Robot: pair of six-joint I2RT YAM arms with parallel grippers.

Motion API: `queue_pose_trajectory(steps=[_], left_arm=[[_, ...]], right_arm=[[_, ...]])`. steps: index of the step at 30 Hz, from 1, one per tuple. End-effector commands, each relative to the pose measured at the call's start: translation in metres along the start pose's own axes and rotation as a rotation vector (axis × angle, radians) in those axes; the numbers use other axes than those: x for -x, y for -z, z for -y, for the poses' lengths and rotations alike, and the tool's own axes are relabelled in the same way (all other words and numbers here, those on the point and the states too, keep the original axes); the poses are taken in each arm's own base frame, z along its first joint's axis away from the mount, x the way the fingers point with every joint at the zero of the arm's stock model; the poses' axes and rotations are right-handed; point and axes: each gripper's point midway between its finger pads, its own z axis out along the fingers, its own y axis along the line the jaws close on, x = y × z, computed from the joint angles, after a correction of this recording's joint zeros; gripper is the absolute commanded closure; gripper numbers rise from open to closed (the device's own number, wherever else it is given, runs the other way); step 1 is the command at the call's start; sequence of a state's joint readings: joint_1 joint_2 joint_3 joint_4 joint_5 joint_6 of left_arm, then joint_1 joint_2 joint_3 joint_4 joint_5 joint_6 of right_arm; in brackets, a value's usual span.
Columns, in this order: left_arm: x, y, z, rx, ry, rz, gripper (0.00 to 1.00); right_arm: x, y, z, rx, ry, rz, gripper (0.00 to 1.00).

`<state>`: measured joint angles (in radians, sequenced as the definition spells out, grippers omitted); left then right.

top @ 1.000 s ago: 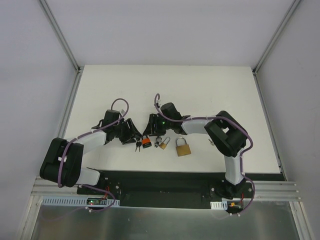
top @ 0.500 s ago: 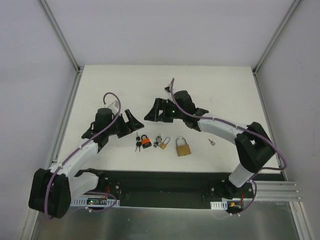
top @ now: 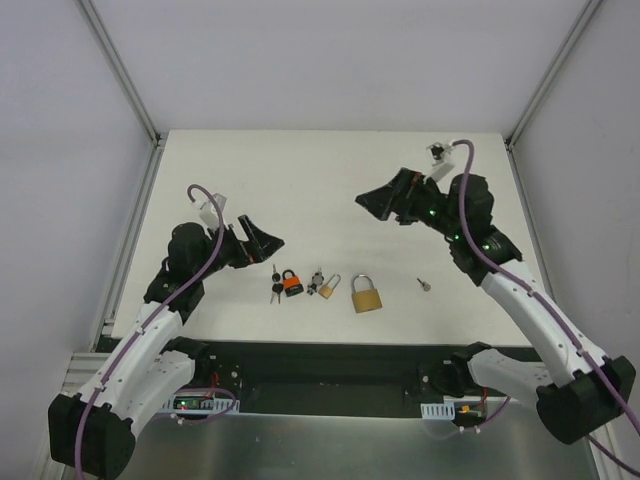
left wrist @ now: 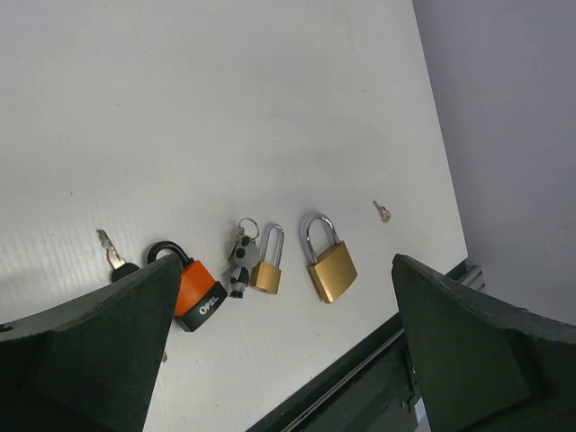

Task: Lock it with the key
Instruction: Reset both arms

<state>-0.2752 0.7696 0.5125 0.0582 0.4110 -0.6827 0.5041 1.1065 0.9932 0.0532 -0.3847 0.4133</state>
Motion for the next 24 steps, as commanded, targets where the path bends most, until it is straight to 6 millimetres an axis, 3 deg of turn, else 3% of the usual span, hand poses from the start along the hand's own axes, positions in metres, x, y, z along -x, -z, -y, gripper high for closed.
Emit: queue_pose_trajectory(steps=[1,5,8,16,24], left_arm=[[0.017,0.006,0.016,-0.025,-0.059,0.044,0.01],[0.021,0.008,0.013,0.001,-0.077,0.055,0.01],[0.023,0.010,0.005,0.048,-0.076,0.070,0.01],[0.020,0.012,-0.017,0.142,-0.052,0.101,0.01],[0.020,0.015,-0.022,0.171,-0.074,0.095,0.01]], right_arm=[[0.013,0.040,0.022,-0.134,0.088,0.057,0.03],[0.019,0.072,0.038,-0.270,0.170,0.087,0.03],[0.016,0.083,0.046,-0.327,0.212,0.072,0.03],[-0.012,0.090,0.090,-0.451,0.199,0.030,0.03],[-0.010,0.095,0.097,-0.484,0.215,0.036,0.03]])
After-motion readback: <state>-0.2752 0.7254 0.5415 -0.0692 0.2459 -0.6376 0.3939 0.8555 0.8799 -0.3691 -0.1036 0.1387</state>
